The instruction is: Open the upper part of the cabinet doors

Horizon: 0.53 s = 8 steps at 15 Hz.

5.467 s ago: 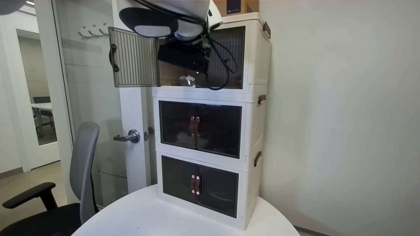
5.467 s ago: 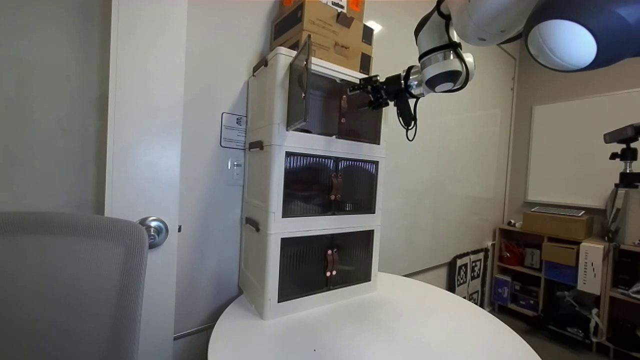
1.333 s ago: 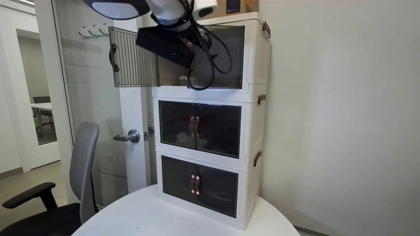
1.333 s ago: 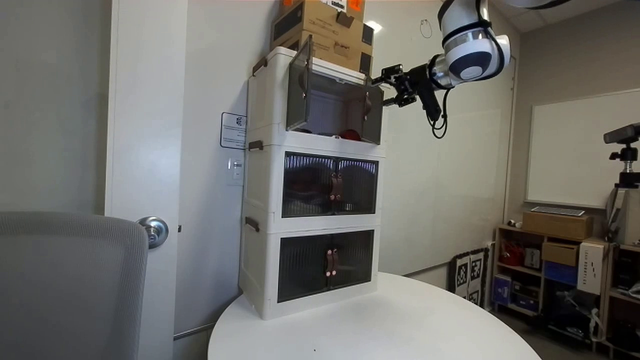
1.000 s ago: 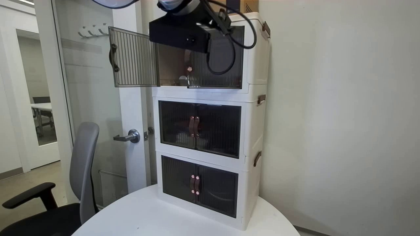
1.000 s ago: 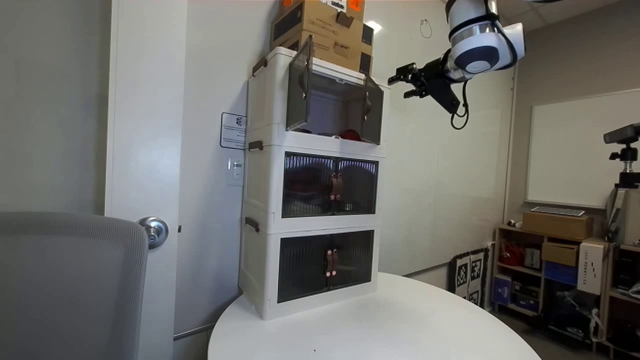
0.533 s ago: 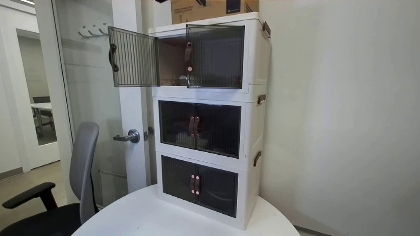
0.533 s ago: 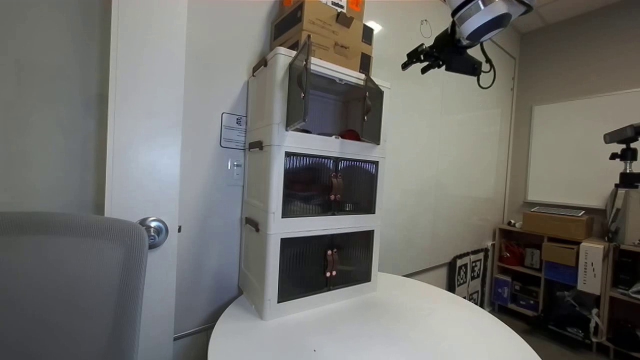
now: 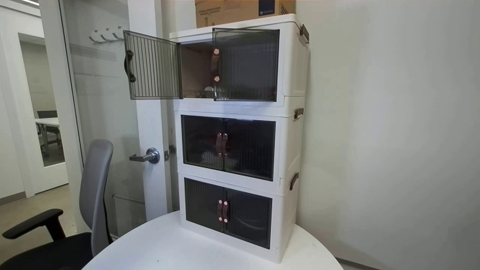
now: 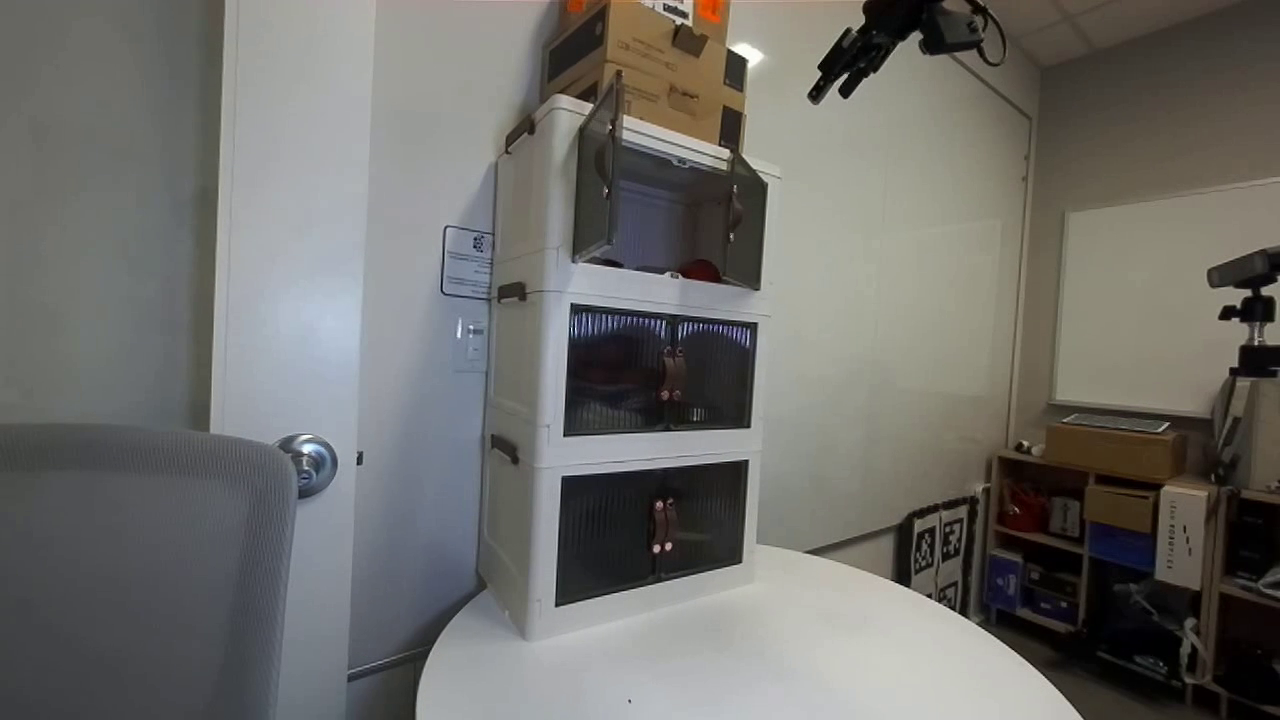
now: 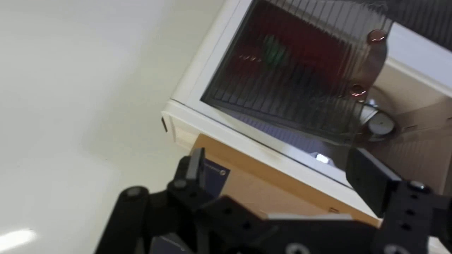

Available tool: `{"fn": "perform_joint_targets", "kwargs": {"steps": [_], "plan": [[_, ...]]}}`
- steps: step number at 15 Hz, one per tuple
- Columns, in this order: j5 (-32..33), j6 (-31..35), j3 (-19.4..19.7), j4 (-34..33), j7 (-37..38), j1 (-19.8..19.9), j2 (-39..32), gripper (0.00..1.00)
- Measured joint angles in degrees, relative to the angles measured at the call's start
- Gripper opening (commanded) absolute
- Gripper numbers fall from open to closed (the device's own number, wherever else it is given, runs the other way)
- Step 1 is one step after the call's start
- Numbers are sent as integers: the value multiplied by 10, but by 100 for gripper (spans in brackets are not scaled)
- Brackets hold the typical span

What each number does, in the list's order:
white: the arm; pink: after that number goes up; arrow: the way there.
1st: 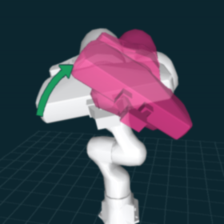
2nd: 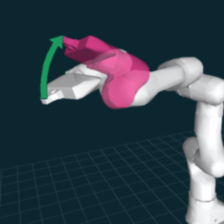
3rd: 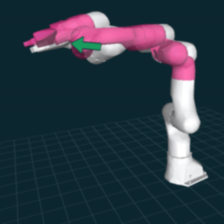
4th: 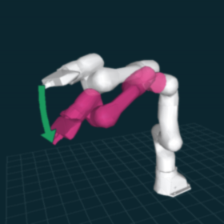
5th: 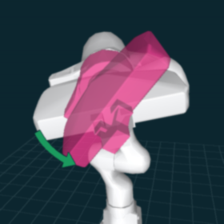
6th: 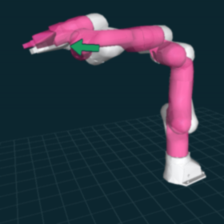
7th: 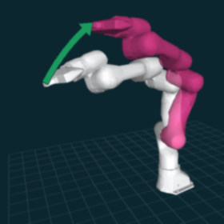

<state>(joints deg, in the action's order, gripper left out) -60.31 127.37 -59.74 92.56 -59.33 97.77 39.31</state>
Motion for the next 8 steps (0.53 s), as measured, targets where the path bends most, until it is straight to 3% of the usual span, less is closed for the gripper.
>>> {"fn": "perform_joint_targets", "kwargs": {"steps": [3,5,8], "plan": [[107,-3,22,13,-3,-113,-74,100],[126,-25,50,20,-29,-168,-109,100],[166,-41,119,29,-51,-289,-176,100]]}}
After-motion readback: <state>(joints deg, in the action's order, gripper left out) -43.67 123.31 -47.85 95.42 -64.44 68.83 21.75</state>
